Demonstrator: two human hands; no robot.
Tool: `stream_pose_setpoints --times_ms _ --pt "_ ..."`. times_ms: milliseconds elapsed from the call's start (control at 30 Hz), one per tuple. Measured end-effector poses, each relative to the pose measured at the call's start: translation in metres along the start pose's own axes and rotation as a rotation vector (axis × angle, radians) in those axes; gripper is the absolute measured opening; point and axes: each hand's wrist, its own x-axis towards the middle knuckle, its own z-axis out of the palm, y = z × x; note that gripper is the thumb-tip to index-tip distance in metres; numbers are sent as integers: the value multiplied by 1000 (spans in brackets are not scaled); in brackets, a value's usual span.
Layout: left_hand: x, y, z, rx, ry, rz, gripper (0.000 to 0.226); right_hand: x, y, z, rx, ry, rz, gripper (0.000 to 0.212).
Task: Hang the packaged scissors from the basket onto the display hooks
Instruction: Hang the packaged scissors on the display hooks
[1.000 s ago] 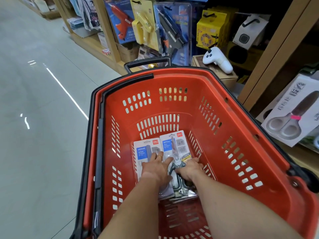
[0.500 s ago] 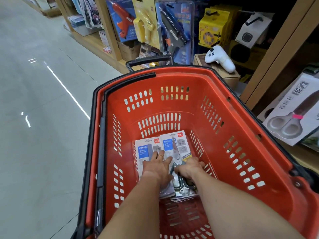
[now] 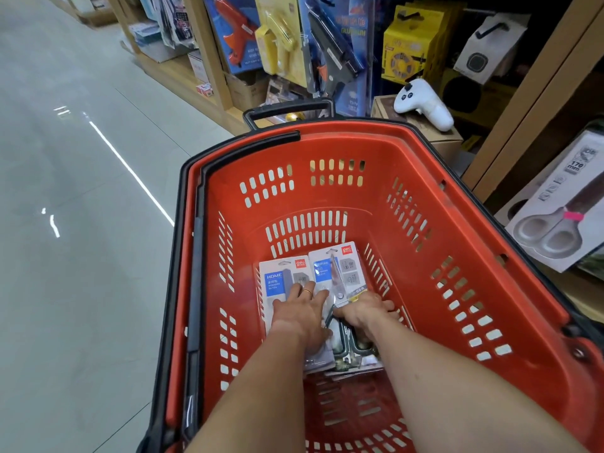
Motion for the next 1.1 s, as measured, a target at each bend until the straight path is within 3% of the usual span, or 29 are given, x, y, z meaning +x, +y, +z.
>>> stream_pose_setpoints --times_ms 133,300,467,600,767,833,933,1000,1100 --pt "0 -2 -1 -18 32 6 86 1 -5 -3 105 25 15 115" --pt "-2 -6 -4 -51 41 25 89 -1 -2 -7 126 30 -45 120" --pt "-4 -12 -5 -139 58 52 88 -20 -11 -22 -56 71 -174 63" --pt "-8 -13 -11 -215 48 49 87 -45 -22 -48 -214 176 -265 60" --pt "-6 -6 -27 -481 182 -60 42 -79 -19 -82 -280 189 -300 59" --pt "-9 1 -44 -703 235 -132 54 -99 -19 -98 -253 186 -319 59" --pt "-29 15 -83 -1106 200 -242 102 -134 -19 -127 -144 229 -366 66" --pt "-46 27 -111 -1351 189 -197 117 -161 -16 -153 -57 269 -405 72" --pt "-61 44 -159 -1565 313 6 126 -203 -6 -199 139 322 -511 72"
